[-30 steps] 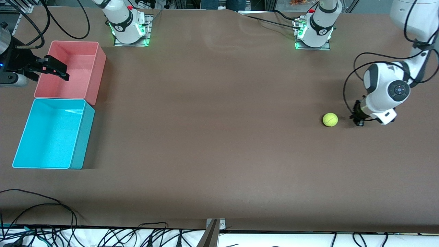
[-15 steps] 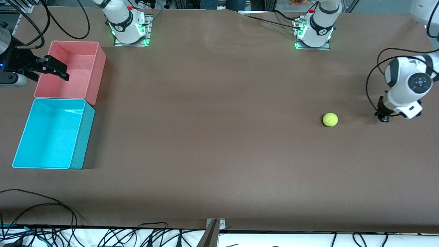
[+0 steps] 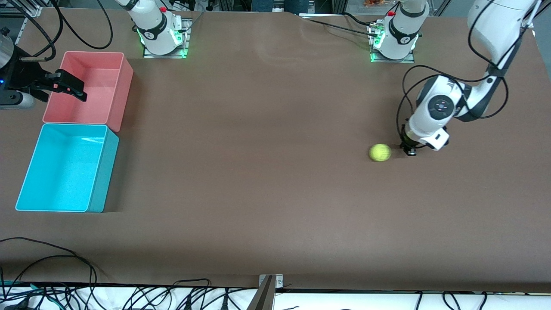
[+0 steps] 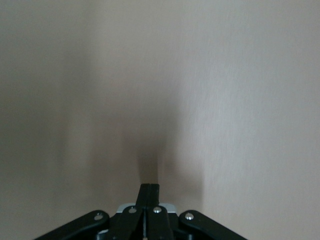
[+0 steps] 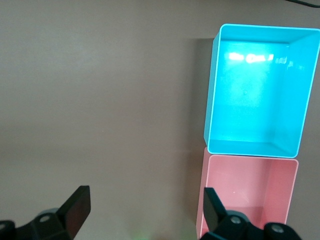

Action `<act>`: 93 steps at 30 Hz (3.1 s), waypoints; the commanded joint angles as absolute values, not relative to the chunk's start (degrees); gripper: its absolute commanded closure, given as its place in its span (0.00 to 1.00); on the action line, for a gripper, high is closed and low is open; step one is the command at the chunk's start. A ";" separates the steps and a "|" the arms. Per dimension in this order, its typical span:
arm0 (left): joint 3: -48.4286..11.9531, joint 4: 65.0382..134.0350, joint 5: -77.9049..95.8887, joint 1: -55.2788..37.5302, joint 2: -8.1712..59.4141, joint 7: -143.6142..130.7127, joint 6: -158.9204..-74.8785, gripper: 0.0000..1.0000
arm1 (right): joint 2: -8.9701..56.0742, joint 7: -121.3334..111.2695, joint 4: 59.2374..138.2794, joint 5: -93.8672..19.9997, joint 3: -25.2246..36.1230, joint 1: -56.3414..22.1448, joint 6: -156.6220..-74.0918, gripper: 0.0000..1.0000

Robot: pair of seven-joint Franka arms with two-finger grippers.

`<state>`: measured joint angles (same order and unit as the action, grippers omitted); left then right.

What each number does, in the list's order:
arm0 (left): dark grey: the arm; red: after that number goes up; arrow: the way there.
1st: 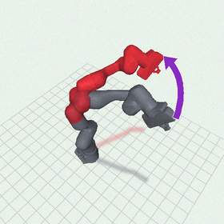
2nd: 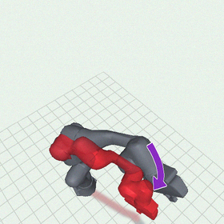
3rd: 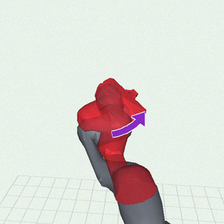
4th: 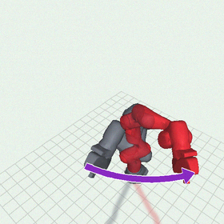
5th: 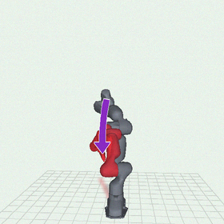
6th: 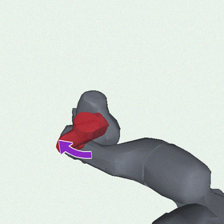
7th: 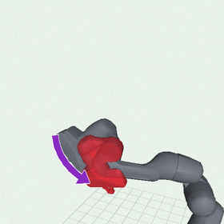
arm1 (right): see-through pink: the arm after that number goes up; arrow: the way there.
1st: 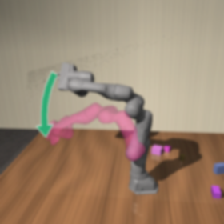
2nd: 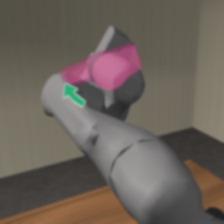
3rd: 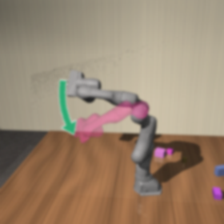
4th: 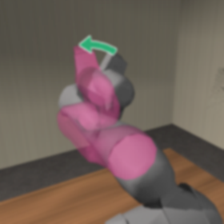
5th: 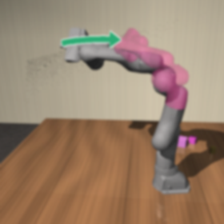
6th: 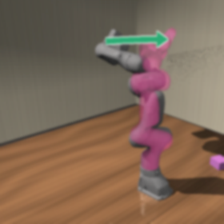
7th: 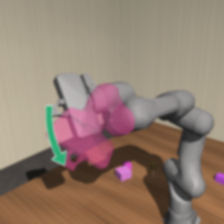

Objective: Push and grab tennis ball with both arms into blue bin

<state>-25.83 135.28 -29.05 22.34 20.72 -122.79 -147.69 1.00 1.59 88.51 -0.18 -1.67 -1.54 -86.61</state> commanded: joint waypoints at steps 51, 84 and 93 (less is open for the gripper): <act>-26.19 83.85 -10.90 26.28 18.90 -20.24 -95.19 1.00 | 1.58 0.97 88.33 0.09 -1.58 -1.67 -86.40 0.00; -27.69 71.63 -8.35 23.12 18.90 -9.32 -85.34 0.00 | 9.14 1.05 110.64 2.55 -1.58 -3.60 -113.72 0.00; -29.62 73.12 -8.44 23.55 16.35 -9.23 -85.25 0.00 | 11.33 1.58 117.50 2.64 -1.49 -3.69 -126.64 0.00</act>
